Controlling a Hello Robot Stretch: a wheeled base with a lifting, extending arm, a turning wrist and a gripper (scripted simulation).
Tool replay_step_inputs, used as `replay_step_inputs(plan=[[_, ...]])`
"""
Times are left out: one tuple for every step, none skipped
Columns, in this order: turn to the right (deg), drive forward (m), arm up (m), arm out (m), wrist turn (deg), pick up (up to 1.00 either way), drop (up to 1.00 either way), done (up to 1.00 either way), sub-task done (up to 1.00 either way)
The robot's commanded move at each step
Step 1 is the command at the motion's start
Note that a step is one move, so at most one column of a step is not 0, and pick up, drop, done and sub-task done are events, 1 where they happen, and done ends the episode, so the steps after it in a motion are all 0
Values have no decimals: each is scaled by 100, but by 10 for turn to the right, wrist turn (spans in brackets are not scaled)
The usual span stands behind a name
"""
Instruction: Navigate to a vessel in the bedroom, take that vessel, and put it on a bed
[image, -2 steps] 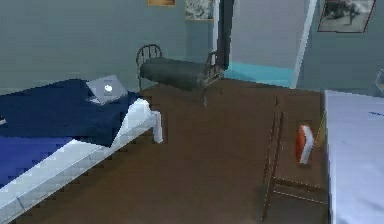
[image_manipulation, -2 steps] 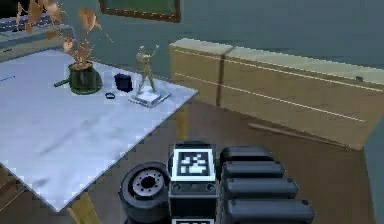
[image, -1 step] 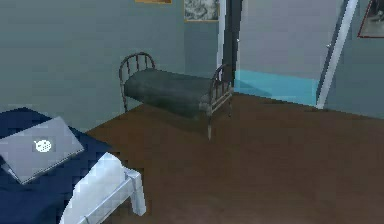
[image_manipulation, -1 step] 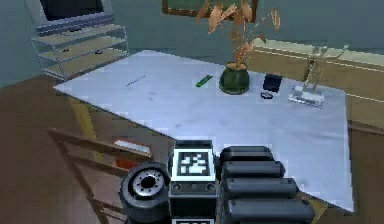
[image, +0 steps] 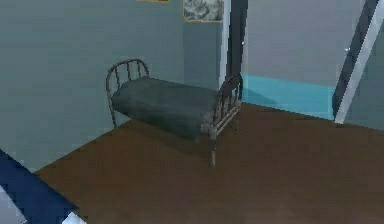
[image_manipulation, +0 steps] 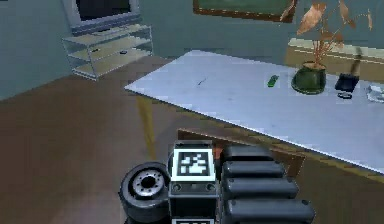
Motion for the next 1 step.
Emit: replay_step_inputs(plan=[[240,0,0,0,0,0,0,0,0]])
